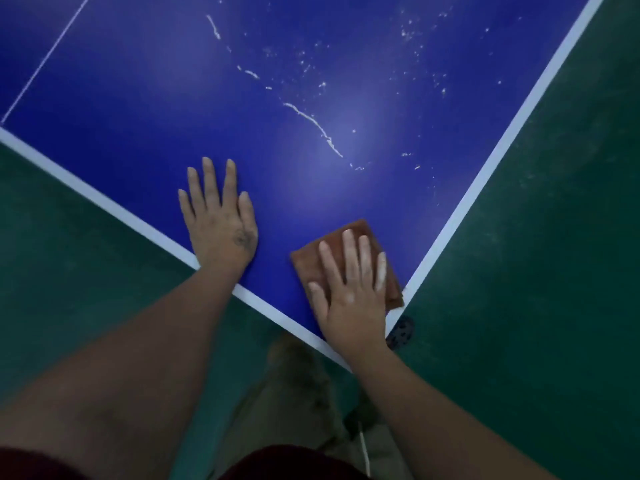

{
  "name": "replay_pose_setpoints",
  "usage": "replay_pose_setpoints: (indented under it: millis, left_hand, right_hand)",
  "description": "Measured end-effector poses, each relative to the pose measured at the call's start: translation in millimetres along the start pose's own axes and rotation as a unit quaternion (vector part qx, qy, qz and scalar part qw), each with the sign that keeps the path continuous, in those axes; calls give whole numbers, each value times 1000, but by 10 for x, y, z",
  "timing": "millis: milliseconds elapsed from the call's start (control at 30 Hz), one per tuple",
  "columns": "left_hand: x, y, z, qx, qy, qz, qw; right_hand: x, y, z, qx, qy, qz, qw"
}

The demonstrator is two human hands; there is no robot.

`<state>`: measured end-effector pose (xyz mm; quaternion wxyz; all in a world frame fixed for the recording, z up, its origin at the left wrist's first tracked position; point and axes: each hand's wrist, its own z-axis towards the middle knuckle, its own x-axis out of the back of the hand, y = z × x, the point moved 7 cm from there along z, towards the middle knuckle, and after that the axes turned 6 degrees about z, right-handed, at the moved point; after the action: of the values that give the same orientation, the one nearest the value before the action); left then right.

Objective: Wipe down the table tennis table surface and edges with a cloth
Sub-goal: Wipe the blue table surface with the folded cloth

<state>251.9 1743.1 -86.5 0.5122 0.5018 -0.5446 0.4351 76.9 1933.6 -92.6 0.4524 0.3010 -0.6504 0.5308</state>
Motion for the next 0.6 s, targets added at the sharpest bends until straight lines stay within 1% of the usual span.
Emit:
replay_pose_setpoints:
  millis: [33,100,167,233,300,367,500,600]
  left_hand:
    - [-21,71,-117,14,0,2,1000]
    - [-57,206,-277,43,3,-2,999]
    - [-84,295,-383,80,11,-9,997]
    - [-116,333,-484,127,14,-19,992]
    - [-154,319,-552,185,6,-29,982]
    - [-186,288,-576,225,-3,-26,974]
    - [-206,268,-559,236,1,-16,972]
    - [-198,281,-561,238,11,-11,971]
  right_hand:
    - [-13,-22,-91,49,-21,10,999]
    - [39,56,-135,118,-47,21,992]
    - [155,254,-39,161,-56,26,985]
    - [289,529,119,178,-51,15,983]
    - [419,819,314,175,-38,-9,984]
    - [527,1088,558,164,-22,-31,986]
    - [644,1395,1038,109,0,-54,993]
    - [617,1360,1077,76,-1,-63,995]
